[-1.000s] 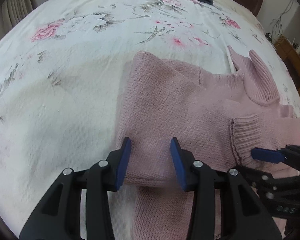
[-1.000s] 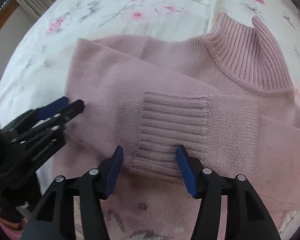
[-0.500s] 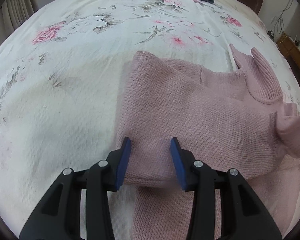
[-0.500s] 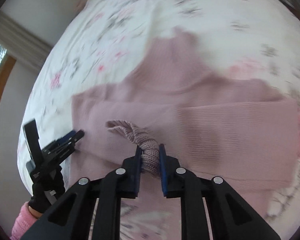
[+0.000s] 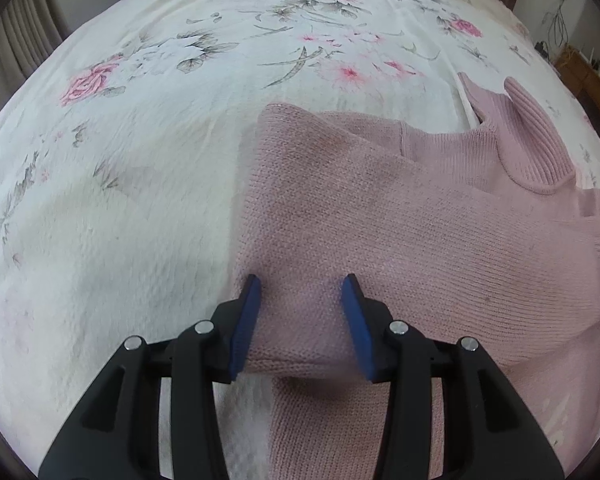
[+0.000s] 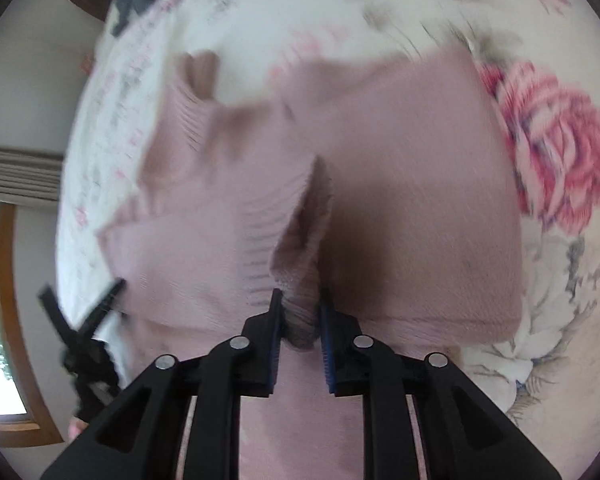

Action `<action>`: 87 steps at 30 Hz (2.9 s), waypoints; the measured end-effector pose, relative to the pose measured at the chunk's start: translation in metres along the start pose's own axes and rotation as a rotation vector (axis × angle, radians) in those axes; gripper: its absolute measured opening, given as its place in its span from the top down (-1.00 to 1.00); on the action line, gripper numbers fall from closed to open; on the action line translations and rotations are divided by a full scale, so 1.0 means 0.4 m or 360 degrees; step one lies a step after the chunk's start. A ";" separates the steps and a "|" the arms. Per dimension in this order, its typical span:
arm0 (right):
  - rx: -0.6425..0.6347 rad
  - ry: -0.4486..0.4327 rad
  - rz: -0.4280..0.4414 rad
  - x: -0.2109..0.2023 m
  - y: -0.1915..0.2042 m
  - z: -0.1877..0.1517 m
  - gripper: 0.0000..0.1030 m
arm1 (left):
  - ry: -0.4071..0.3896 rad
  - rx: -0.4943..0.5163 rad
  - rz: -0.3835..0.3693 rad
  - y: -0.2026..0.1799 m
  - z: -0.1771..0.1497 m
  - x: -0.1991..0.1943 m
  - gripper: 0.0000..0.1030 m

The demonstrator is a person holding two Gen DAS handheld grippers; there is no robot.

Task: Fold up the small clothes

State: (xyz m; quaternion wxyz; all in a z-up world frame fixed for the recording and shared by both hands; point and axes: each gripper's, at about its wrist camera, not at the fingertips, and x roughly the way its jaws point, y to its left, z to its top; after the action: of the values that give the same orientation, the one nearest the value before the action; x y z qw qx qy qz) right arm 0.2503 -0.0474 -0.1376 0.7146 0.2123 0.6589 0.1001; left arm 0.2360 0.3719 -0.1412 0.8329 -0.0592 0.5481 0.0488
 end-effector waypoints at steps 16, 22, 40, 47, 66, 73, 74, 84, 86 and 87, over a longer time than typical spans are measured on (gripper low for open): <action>-0.0437 -0.0191 -0.0262 -0.006 0.159 -0.017 0.47 | -0.0021 0.0171 -0.0202 -0.234 0.024 -0.051 0.14; -0.0340 -0.0171 -0.0268 0.008 0.046 -0.031 0.47 | 0.0001 0.0192 -0.0190 -0.197 -0.012 0.005 0.12; -0.0493 -0.0254 -0.0180 -0.021 0.163 0.111 -0.06 | -0.0144 0.0242 -0.0146 -0.247 0.169 -0.019 -0.08; -0.0484 -0.0230 -0.0139 0.082 0.287 0.312 -0.27 | -0.0133 0.0274 -0.0219 -0.329 0.305 0.068 -0.21; -0.0660 -0.0350 0.0063 0.096 0.336 0.302 0.76 | -0.0291 0.0359 -0.0444 -0.397 0.304 0.051 0.85; -0.0903 -0.0453 0.0140 -0.002 0.331 0.157 0.76 | -0.0430 0.0405 -0.0599 -0.344 0.198 -0.066 0.87; -0.0940 -0.0462 0.0130 -0.008 0.332 0.133 0.76 | -0.0446 0.0414 -0.0609 -0.339 0.179 -0.077 0.87; -0.1169 -0.0361 0.0042 -0.002 0.282 -0.081 0.46 | -0.0337 0.0552 -0.0682 -0.275 -0.005 -0.088 0.85; -0.1173 -0.0308 0.0013 0.002 0.256 -0.107 0.41 | -0.0290 0.0564 -0.0694 -0.248 -0.039 -0.090 0.85; -0.1172 -0.0274 0.0006 0.001 0.239 -0.121 0.41 | -0.0277 0.0563 -0.0699 -0.235 -0.052 -0.093 0.85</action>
State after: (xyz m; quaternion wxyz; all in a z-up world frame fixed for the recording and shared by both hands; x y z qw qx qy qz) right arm 0.2159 0.0463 -0.0984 0.7957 -0.0500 0.5160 0.3133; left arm 0.2161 0.2751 -0.1111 0.8648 -0.0257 0.4487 -0.2240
